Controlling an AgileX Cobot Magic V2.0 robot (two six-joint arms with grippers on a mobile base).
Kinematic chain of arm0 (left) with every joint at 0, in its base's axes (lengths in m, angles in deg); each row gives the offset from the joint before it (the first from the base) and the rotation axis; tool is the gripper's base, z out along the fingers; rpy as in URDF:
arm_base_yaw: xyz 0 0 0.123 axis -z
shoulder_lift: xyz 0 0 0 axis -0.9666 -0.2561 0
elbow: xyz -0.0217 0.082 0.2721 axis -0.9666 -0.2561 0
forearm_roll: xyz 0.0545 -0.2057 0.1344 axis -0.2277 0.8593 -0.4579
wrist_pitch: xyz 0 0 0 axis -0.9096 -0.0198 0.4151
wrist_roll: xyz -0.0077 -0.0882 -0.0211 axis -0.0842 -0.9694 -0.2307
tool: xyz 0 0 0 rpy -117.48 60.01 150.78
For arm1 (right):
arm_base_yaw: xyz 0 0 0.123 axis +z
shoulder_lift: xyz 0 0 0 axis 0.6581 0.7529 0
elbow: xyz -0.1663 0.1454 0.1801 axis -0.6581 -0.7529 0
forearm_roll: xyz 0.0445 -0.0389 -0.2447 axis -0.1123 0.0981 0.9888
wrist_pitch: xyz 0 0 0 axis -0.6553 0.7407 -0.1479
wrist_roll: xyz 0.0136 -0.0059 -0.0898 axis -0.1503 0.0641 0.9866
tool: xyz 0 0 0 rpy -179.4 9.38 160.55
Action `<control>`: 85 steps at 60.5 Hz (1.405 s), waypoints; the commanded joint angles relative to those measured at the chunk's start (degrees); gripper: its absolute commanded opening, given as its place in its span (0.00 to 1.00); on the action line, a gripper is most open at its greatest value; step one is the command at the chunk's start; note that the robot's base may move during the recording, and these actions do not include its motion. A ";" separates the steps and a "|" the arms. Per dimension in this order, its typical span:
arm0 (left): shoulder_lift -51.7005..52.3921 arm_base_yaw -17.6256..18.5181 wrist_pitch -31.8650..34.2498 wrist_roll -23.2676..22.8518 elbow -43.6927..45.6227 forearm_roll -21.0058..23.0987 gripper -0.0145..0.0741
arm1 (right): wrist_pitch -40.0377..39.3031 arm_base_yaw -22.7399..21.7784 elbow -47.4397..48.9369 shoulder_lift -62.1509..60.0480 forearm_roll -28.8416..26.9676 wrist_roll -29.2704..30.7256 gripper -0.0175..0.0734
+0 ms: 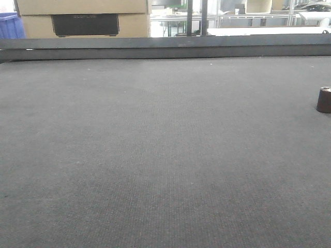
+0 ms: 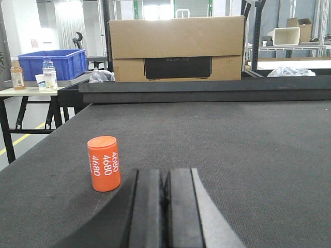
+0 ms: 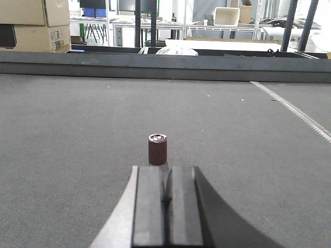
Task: Place cylindrical capacitor in blue bin on shelf
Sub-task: 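Move the right gripper toward the dark red cylindrical capacitor on the table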
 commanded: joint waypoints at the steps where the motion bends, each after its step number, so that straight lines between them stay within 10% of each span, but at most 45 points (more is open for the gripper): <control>1: 0.32 0.23 1.09 -0.27 0.14 -0.23 0.04 | -0.95 0.19 -0.18 -0.18 0.24 0.05 0.01; 51: 0.32 0.23 5.02 -0.27 0.14 0.02 0.04 | -2.88 0.19 -0.18 -0.18 0.24 0.05 0.01; 64: 0.32 0.23 15.85 -0.27 0.80 9.63 0.04 | -9.35 0.19 4.17 -0.18 -2.44 -0.05 0.01; 85: -9.64 0.23 -11.95 -0.27 33.95 4.73 0.17 | 6.12 0.19 37.78 10.61 -2.44 -0.05 0.13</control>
